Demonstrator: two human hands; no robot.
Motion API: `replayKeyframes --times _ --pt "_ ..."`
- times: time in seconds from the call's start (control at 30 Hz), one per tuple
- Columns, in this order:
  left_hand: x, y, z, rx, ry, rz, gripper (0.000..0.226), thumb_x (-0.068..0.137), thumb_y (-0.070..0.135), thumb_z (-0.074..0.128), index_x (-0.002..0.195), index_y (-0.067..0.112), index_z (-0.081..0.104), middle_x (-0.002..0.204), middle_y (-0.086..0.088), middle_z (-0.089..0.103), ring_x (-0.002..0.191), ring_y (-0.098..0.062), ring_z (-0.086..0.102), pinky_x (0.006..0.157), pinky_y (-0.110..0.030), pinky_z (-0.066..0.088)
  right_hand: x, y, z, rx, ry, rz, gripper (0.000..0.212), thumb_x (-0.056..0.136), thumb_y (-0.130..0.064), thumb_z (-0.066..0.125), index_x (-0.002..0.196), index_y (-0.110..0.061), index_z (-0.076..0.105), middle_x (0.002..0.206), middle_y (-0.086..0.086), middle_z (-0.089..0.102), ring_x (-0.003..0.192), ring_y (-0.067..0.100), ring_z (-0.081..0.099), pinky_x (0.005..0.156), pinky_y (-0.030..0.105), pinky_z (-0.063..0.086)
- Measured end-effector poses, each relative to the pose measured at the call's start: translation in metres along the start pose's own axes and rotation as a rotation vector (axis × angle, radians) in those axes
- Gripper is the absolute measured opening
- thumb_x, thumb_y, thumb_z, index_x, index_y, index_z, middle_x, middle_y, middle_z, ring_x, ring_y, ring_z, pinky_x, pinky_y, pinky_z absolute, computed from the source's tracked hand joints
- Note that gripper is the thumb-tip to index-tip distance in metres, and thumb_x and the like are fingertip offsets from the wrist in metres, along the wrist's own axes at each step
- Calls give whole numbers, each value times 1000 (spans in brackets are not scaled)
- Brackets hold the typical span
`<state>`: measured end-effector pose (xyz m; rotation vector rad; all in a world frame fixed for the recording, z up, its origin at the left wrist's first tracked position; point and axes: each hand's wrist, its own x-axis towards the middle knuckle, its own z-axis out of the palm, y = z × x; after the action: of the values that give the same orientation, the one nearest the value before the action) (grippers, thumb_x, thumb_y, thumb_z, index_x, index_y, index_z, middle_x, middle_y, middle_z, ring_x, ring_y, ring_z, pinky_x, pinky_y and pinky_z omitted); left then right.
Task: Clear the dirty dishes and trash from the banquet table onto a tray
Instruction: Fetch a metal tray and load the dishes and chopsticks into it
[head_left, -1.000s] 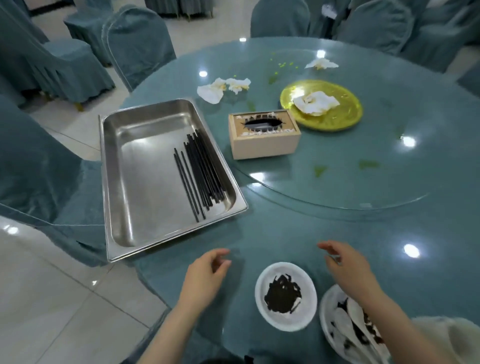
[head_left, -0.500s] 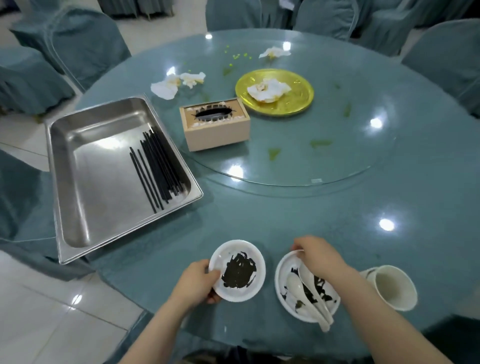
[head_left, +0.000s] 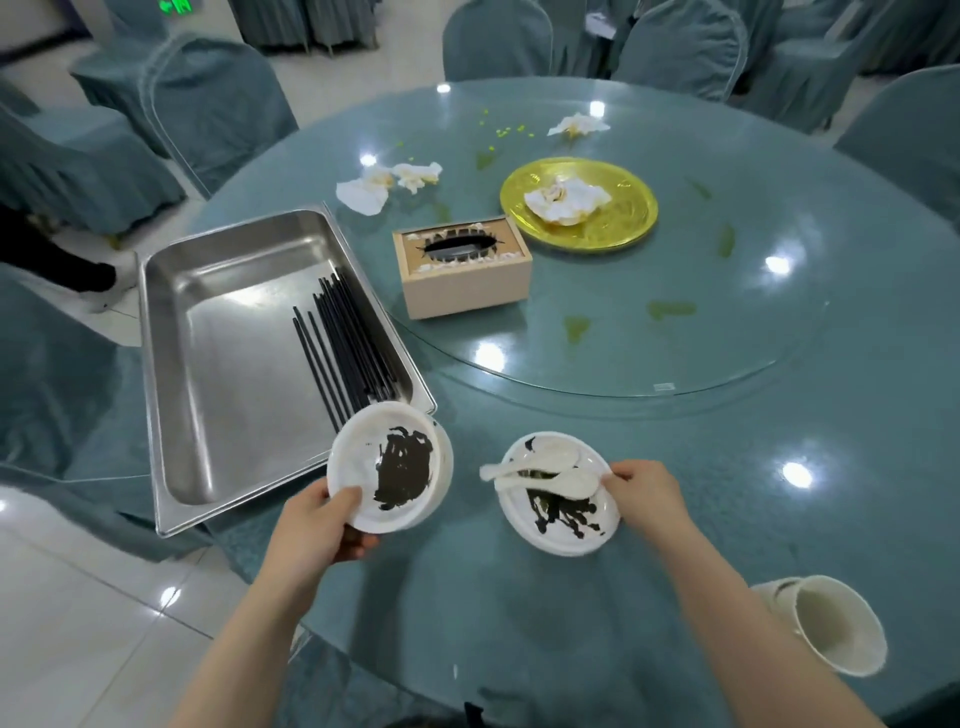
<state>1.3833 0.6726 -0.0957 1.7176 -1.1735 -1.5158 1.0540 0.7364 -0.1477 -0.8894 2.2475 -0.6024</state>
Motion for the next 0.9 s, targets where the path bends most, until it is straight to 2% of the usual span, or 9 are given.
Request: replayKeyframes --times 0.03,0.1,0.2,0.37,0.5,0.63,0.73,0.83,0.9 --pt "1 4 -6 -13 9 8 15 91 8 48 89 7 62 59 -8 65 46 -18 58 41 -23 46 0 -7 -1 134 -1 15 20 79 -5 55 63 -3 66 51 4 52 52 18 47 53 25 43" --pt "4 10 -19 -26 30 23 15 92 8 47 87 7 62 57 -8 65 45 -17 58 40 -23 47 0 -23 -6 381 -19 36 26 81 -1 56 60 -10 68 50 0 61 49 17 59 51 30 54" --pt "15 15 -40 -47 68 19 15 92 10 49 87 4 61 55 -9 64 44 -16 57 41 -23 47 5 -52 -12 562 -41 24 23 85 0 58 71 -15 69 59 0 71 54 17 69 47 27 53" --pt "53 21 -74 -116 126 -27 13 94 16 51 92 7 61 61 -14 69 45 -14 60 42 -23 50 18 -107 -8 607 -2 -19 14 86 -5 62 79 -16 63 70 0 69 53 16 68 44 25 53" --pt "92 9 -95 -180 187 -134 14 97 14 48 96 3 56 61 -18 68 44 -19 62 43 -25 53 23 -141 21 624 -70 25 3 89 -7 61 91 -9 62 77 7 67 55 19 64 44 22 53" --pt "125 -4 -110 -190 259 -209 16 98 11 46 97 -3 54 67 -21 66 44 -22 63 40 -25 53 24 -172 51 675 -103 66 7 90 -4 60 84 -8 60 76 12 66 51 15 64 42 22 50" --pt "150 -8 -117 -207 313 -222 17 97 10 47 104 -3 54 78 -21 64 55 -28 63 39 -23 51 29 -191 66 648 -116 60 3 90 -5 60 87 -6 60 80 14 68 63 23 66 45 25 52" --pt "185 1 -124 -321 340 -212 23 98 12 49 115 -2 53 87 -20 63 64 -30 63 40 -22 51 38 -210 76 627 -133 56 2 89 -4 60 90 -3 61 84 16 69 66 26 67 48 27 53" --pt "210 15 -126 -497 290 -168 32 98 17 52 124 -1 49 103 -22 62 75 -29 64 50 -23 55 45 -224 82 607 -143 57 2 89 -4 60 91 -3 61 83 16 70 65 26 68 47 26 53"
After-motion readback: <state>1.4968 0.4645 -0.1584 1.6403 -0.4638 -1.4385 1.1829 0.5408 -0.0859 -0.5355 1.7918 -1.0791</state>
